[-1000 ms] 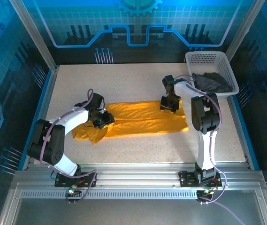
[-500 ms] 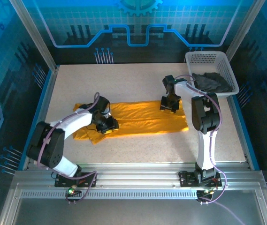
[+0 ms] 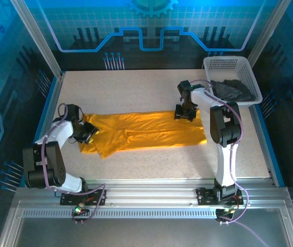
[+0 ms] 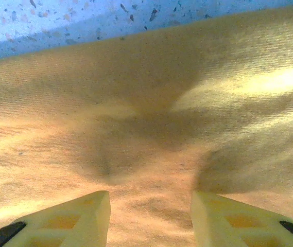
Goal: Fold and stack the t-shirts
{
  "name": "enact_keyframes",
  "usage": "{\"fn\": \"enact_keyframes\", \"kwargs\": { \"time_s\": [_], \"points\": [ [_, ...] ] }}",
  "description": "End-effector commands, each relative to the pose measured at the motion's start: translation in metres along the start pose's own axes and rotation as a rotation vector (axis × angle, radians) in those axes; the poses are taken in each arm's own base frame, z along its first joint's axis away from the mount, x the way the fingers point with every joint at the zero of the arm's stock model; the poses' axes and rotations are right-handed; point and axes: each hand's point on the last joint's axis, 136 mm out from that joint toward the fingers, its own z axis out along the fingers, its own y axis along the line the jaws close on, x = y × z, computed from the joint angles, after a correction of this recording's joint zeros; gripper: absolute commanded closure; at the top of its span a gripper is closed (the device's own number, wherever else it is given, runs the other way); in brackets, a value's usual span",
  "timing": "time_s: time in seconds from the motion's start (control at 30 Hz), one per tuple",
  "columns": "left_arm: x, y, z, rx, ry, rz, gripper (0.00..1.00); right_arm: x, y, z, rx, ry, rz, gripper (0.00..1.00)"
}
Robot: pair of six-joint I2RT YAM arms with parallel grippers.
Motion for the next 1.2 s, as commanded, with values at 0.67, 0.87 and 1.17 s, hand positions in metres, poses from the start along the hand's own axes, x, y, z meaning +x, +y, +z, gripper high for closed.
{"fn": "enact_keyframes", "kwargs": {
  "time_s": [0.67, 0.87, 1.17],
  "points": [
    [-0.015, 0.007, 0.010, 0.009, -0.027, 0.056, 0.88, 0.004, 0.002, 0.013, 0.011, 0.065, -0.001, 0.55],
    [-0.013, 0.007, 0.002, -0.001, -0.030, 0.048, 0.90, 0.004, 0.001, 0.015, 0.017, 0.074, 0.004, 0.55],
    [-0.015, 0.004, 0.000, -0.008, -0.017, 0.050, 0.75, 0.003, -0.001, 0.017, 0.019, 0.084, 0.004, 0.55]
  ]
}}
